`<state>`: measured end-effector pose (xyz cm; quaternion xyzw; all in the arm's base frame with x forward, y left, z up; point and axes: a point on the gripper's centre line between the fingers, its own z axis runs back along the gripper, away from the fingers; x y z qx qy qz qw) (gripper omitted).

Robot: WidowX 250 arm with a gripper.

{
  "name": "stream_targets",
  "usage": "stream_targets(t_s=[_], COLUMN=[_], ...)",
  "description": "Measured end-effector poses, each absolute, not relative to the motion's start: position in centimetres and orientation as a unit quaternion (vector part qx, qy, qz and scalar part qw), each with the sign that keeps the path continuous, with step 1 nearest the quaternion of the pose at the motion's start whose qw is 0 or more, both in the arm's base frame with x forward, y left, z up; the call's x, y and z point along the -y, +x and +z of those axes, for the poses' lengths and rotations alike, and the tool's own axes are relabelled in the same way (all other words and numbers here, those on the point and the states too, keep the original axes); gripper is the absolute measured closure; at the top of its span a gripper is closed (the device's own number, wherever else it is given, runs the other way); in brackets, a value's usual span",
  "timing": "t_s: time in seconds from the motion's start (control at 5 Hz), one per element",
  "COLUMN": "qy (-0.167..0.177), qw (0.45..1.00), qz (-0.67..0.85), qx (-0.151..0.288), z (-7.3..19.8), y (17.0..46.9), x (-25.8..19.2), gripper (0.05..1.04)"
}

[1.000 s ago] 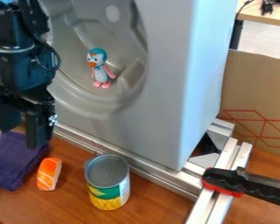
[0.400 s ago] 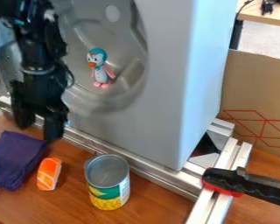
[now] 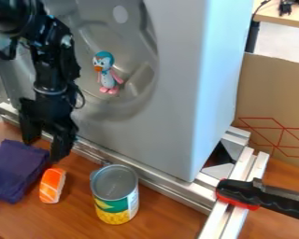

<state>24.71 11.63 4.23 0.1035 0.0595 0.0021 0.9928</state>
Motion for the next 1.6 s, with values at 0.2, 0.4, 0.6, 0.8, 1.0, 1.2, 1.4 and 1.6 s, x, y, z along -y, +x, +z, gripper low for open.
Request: stream_targets(t_s=[0.2,0.4,0.6,0.8,1.0,1.2,1.4,1.6], qy=[0.094,0.078,0.056,0.018,0.0,0.01,0.027,0.038], qw=[0.995,0.996,0.996,0.996,0.994,0.991,0.986,0.981], qz=[-0.009,-0.035,-0.058,-0.082,-0.101,-0.122,-0.14,-0.166], qx=[-0.045,-0.039,-0.023,-0.025,-0.039,-0.056,-0.084,-0.09], z=[3.1,2.0,1.4,1.2,1.1,0.7,0.8,1.3], y=[25.4,25.6,26.2,26.1,25.8,25.4,23.9,23.8], x=[-11.4,-10.5,-9.5,-8.3,-6.9,-5.3,-3.4,-1.8], gripper=[0.083,0.083,0.083,0.083,0.083,0.083,0.083,0.083])
